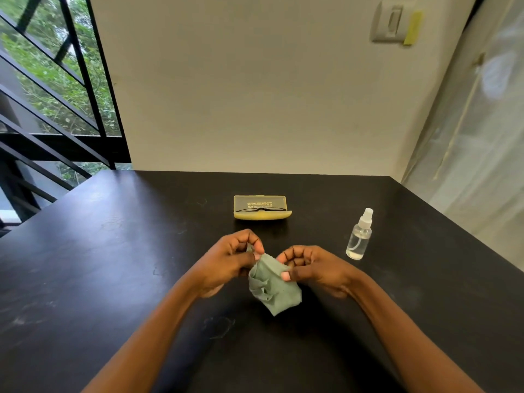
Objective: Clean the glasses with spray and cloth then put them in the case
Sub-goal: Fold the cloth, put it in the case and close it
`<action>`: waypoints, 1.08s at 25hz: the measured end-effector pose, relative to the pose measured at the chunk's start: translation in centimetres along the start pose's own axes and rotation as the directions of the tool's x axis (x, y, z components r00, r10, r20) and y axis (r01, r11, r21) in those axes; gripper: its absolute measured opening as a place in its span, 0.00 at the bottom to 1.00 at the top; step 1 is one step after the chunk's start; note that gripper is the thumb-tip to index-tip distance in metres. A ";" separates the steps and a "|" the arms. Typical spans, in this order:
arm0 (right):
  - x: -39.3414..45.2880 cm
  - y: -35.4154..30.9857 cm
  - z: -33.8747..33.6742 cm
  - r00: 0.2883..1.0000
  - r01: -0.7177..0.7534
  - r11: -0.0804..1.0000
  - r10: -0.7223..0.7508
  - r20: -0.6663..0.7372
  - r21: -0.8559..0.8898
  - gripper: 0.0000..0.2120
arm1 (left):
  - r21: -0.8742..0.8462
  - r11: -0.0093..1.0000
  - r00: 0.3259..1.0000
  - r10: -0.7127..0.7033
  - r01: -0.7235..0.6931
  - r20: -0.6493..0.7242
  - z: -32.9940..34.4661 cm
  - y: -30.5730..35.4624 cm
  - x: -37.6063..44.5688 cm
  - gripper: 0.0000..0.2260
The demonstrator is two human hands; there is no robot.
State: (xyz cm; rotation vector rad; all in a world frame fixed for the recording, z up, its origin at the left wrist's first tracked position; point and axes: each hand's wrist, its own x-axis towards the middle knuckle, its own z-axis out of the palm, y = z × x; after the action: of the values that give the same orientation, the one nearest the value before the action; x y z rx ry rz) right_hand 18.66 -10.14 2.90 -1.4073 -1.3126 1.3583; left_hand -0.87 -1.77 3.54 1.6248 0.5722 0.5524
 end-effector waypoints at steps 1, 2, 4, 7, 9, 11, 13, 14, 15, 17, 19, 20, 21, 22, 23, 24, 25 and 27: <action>-0.2 -0.2 -0.2 1.000 0.010 1.000 -0.010 0.006 -0.020 0.10 | 0.012 1.000 1.000 0.008 -0.008 -0.015 -0.2 0.2 -0.1 0.10; -0.4 -0.3 -0.4 1.000 0.030 0.998 -0.030 0.000 -0.052 0.09 | 0.036 0.999 0.999 0.013 -0.011 -0.042 -0.2 0.3 -0.1 0.12; -0.5 -0.4 -0.8 0.996 0.070 0.993 -0.075 -0.049 -0.098 0.06 | 0.069 0.997 0.993 0.027 -0.019 -0.118 -0.2 0.6 -0.2 0.13; -0.5 -0.6 -1.4 0.989 0.065 0.984 -0.085 -0.117 -0.167 0.04 | 0.068 0.997 0.972 0.047 -0.032 -0.228 -0.1 0.9 -0.2 0.09; -0.7 -1.0 -2.0 0.988 0.052 0.974 -0.083 -0.130 -0.221 0.04 | 0.089 0.995 0.955 0.063 -0.039 -0.289 -0.3 0.9 -0.1 0.05; -0.9 -1.4 -2.4 0.988 0.039 0.957 -0.081 -0.133 -0.288 0.05 | 0.108 0.993 0.940 0.075 -0.041 -0.333 -0.6 0.9 -0.1 0.06; -1.2 -2.0 -2.6 0.985 0.044 0.934 -0.100 -0.141 -0.354 0.05 | 0.104 0.993 0.940 0.083 -0.051 -0.332 -0.9 1.1 -0.2 0.08; -1.3 -2.4 -2.6 0.980 0.051 0.924 -0.119 -0.157 -0.379 0.05 | 0.107 0.993 0.942 0.085 -0.053 -0.324 -1.1 1.2 -0.2 0.10; -1.4 -2.7 -2.6 0.973 0.058 0.917 -0.140 -0.183 -0.395 0.05 | 0.113 0.992 0.944 0.086 -0.052 -0.319 -1.3 1.4 -0.2 0.11; -1.3 -3.2 -2.8 0.957 0.055 0.914 -0.163 -0.241 -0.401 0.05 | 0.121 0.992 0.943 0.083 -0.046 -0.324 -1.8 1.6 0.0 0.12; -0.9 -3.5 -2.8 0.943 0.047 0.922 -0.168 -0.288 -0.384 0.04 | 0.133 0.990 0.937 0.084 -0.040 -0.340 -2.2 1.8 0.2 0.11; -0.7 -3.6 -2.8 0.934 0.049 0.923 -0.178 -0.310 -0.382 0.04 | 0.143 0.989 0.933 0.085 -0.036 -0.349 -2.3 1.8 0.2 0.09; -0.5 -3.6 -2.8 0.923 0.053 0.921 -0.192 -0.332 -0.385 0.04 | 0.150 0.988 0.930 0.087 -0.034 -0.357 -2.4 1.9 0.3 0.08; -0.3 -3.6 -2.8 0.912 0.059 0.919 -0.209 -0.353 -0.390 0.04 | 0.149 0.988 0.926 0.088 -0.034 -0.367 -2.4 2.0 0.4 0.08; -0.1 -3.7 -2.8 0.900 0.066 0.918 -0.224 -0.373 -0.392 0.03 | 0.139 0.990 0.921 0.086 -0.035 -0.380 -2.5 2.0 0.5 0.07; 0.0 -3.8 -2.8 0.890 0.072 0.919 -0.235 -0.390 -0.388 0.03 | 0.122 0.992 0.917 0.081 -0.036 -0.392 -2.6 1.9 0.5 0.07; 0.2 -3.9 -2.8 0.882 0.079 0.922 -0.243 -0.405 -0.380 0.03 | 0.103 0.994 0.913 0.077 -0.038 -0.401 -2.7 2.0 0.6 0.07; 0.4 -4.1 -2.9 0.870 0.088 0.930 -0.246 -0.428 -0.356 0.03 | 0.093 0.995 0.902 0.079 -0.043 -0.424 -2.9 1.9 0.8 0.06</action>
State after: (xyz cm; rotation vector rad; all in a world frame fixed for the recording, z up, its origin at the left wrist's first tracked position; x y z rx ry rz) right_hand 20.80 -8.66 7.25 -1.6648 -1.3253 0.6365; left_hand -2.01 0.76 5.82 1.6080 0.8785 0.9565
